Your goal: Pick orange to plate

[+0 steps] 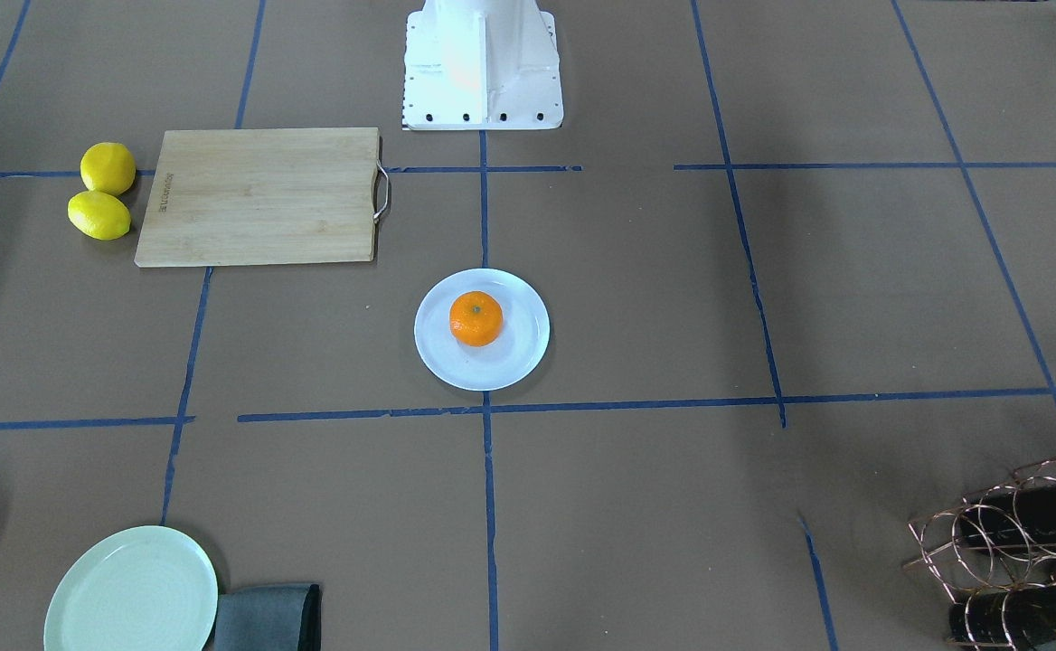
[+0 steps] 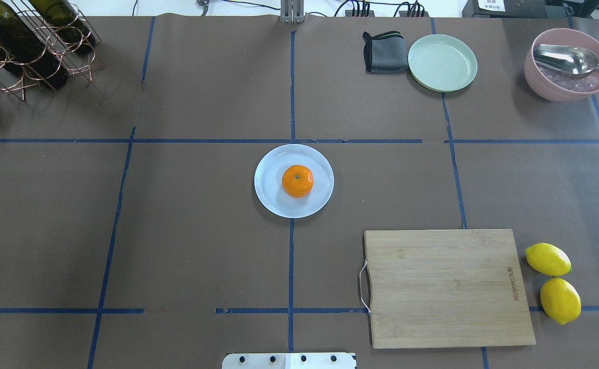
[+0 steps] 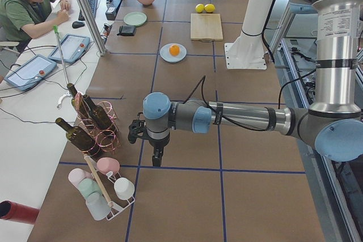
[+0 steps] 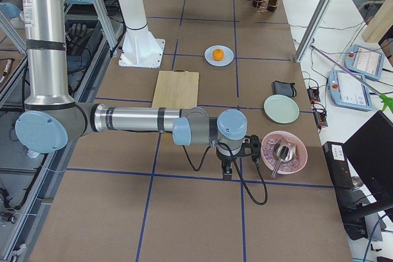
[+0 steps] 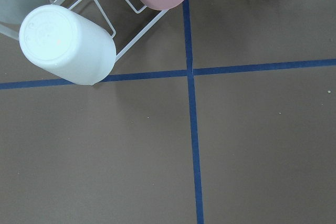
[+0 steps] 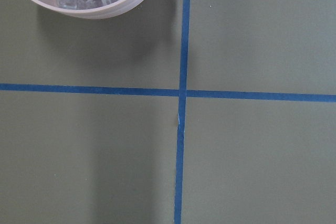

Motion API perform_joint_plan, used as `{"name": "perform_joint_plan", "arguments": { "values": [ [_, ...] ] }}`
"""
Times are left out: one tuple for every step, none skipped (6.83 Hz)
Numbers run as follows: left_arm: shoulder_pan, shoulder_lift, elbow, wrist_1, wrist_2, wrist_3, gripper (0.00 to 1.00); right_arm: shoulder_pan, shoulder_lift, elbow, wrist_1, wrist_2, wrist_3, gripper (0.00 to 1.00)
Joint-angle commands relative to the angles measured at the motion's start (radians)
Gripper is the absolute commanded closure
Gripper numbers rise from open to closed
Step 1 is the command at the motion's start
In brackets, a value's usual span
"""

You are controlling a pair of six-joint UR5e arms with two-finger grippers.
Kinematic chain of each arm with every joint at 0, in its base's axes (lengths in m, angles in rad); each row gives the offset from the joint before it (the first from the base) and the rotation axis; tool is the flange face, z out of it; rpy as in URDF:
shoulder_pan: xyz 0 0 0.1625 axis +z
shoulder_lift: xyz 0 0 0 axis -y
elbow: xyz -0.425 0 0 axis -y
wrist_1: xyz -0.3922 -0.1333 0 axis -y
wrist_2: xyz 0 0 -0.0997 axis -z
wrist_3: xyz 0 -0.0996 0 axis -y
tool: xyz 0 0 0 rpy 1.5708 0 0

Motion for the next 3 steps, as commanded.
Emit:
{"name": "perform_joint_plan", "arguments": {
  "values": [
    [0.002, 0.000, 0.001, -0.001, 0.000, 0.000, 0.00, 0.000, 0.001, 0.003, 0.000, 0.000, 0.000, 0.00],
    [0.002, -0.002, 0.001, -0.001, 0.000, 0.003, 0.00, 0.000, 0.001, 0.006, 0.000, 0.002, 0.002, 0.00],
    [0.000, -0.002, -0.001, -0.001, 0.000, 0.002, 0.00, 0.000, 0.002, 0.006, 0.000, 0.002, 0.002, 0.00]
  ]
}}
